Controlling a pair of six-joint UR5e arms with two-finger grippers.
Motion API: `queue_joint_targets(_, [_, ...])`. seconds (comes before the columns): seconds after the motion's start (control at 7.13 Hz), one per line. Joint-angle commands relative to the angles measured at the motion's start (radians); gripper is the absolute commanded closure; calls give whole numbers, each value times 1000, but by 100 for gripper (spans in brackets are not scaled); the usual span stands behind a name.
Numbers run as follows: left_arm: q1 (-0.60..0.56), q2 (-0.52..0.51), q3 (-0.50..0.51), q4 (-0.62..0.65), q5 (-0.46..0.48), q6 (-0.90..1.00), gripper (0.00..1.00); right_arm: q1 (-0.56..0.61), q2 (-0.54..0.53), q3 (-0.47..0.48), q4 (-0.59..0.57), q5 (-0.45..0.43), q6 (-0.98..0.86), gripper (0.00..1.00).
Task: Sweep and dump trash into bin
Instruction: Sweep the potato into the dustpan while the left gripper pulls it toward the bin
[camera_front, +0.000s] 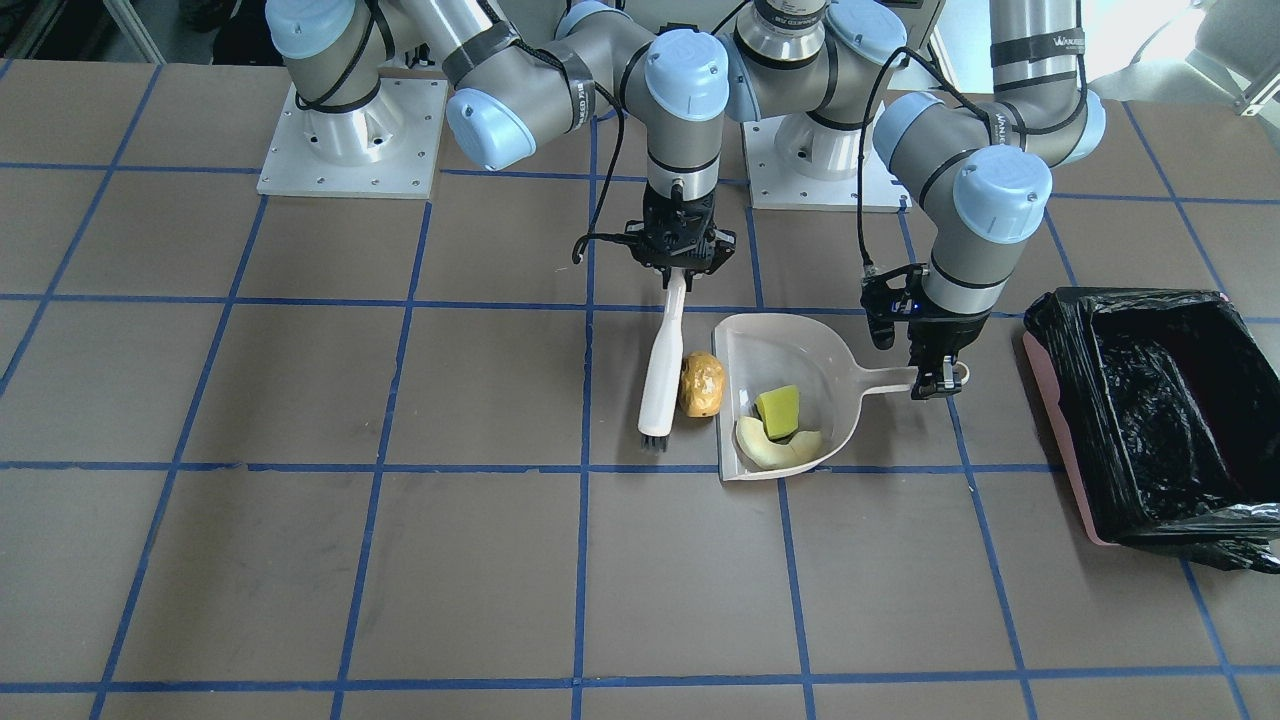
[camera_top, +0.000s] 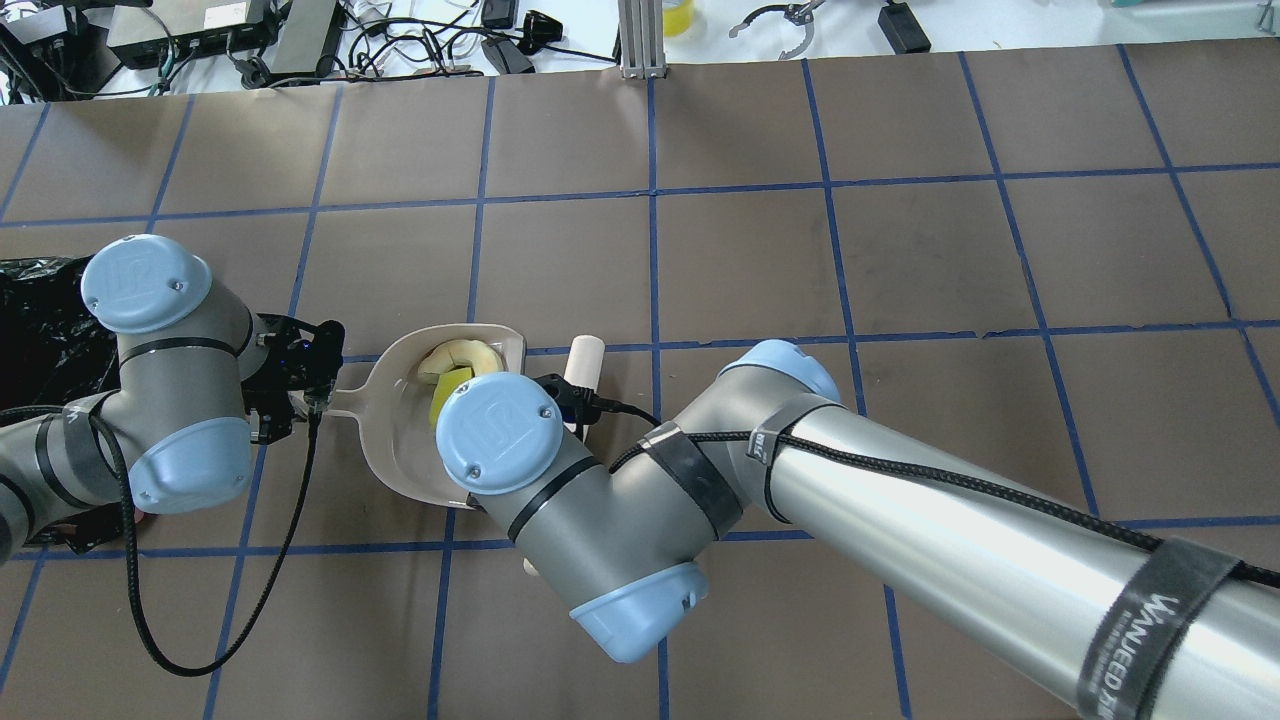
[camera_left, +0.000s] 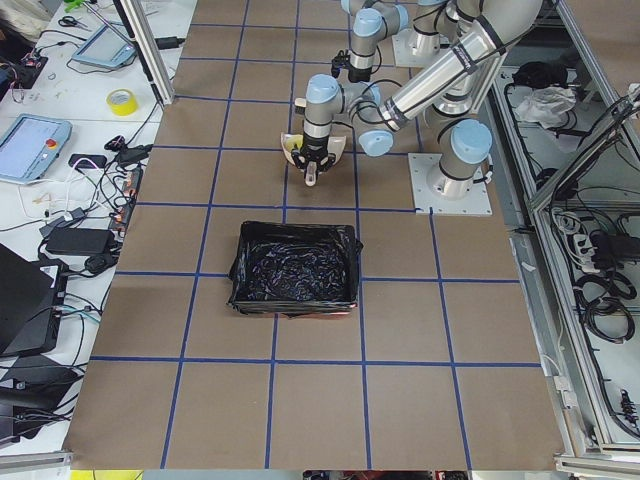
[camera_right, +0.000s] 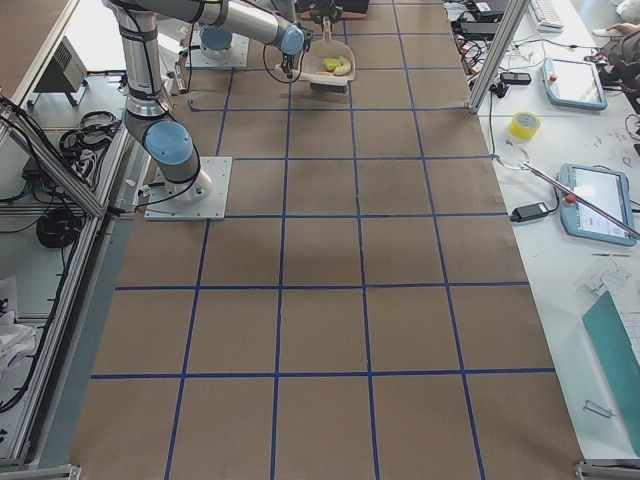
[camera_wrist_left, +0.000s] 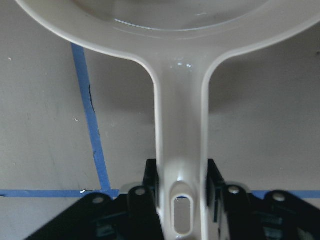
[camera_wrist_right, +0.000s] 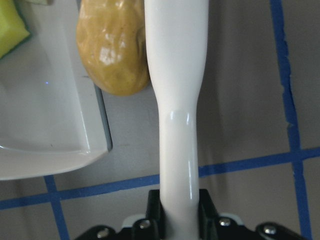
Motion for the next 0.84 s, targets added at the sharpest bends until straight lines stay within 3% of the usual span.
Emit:
queue_joint_targets(0.0, [0,1,-1,-5,18,2,100,22,77,-93,-7,33,19,100])
queue_joint_targets(0.7, [0,0,6,-3,16,4,100,65,154,-245,21,111,171,100])
